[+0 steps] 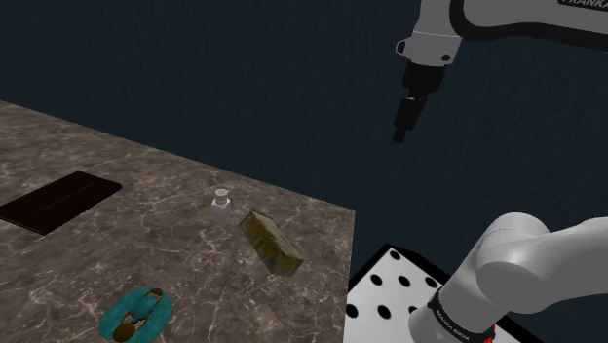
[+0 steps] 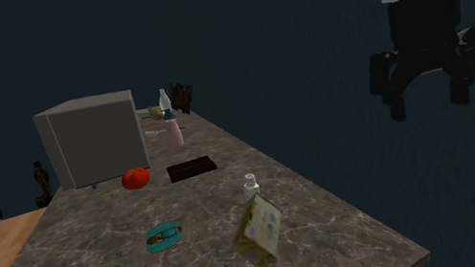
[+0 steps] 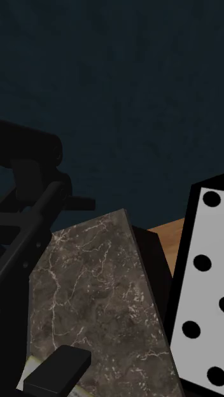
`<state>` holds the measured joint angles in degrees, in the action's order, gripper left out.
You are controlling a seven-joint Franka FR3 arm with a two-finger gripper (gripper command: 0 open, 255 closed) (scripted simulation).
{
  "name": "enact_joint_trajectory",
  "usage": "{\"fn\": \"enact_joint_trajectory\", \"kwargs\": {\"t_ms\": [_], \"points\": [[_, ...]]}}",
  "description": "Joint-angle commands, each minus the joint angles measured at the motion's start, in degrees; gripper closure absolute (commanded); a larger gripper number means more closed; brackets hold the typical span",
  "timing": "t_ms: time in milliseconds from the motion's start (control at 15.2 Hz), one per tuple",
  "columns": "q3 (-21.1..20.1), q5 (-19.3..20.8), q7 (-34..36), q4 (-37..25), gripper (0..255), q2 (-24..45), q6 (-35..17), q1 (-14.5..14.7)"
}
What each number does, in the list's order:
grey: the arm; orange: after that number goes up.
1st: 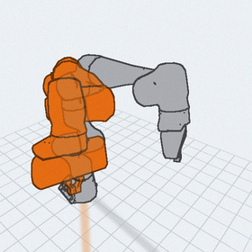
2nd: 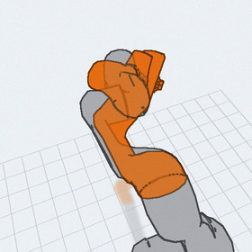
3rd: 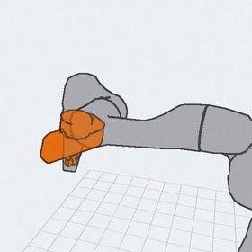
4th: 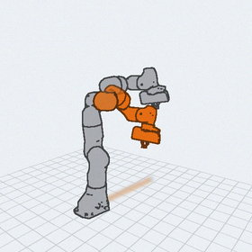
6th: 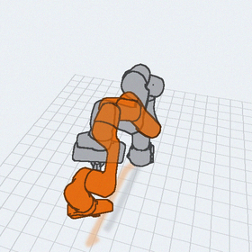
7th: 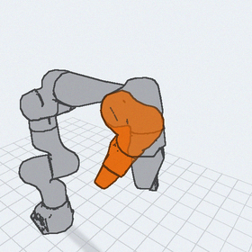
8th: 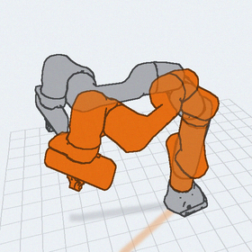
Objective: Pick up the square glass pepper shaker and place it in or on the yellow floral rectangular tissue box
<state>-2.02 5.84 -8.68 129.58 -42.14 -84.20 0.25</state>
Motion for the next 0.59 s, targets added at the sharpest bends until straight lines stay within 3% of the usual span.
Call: {"fn": "enact_joint_trajectory", "kwargs": {"t_ms": [0,528], "points": [[0.0,0.0,0.0,0.0,0,0.0,0.0,0.0],[-5.87,-4.79,8.64,-1.7,0,11.71,-8.4,1.56]]}}
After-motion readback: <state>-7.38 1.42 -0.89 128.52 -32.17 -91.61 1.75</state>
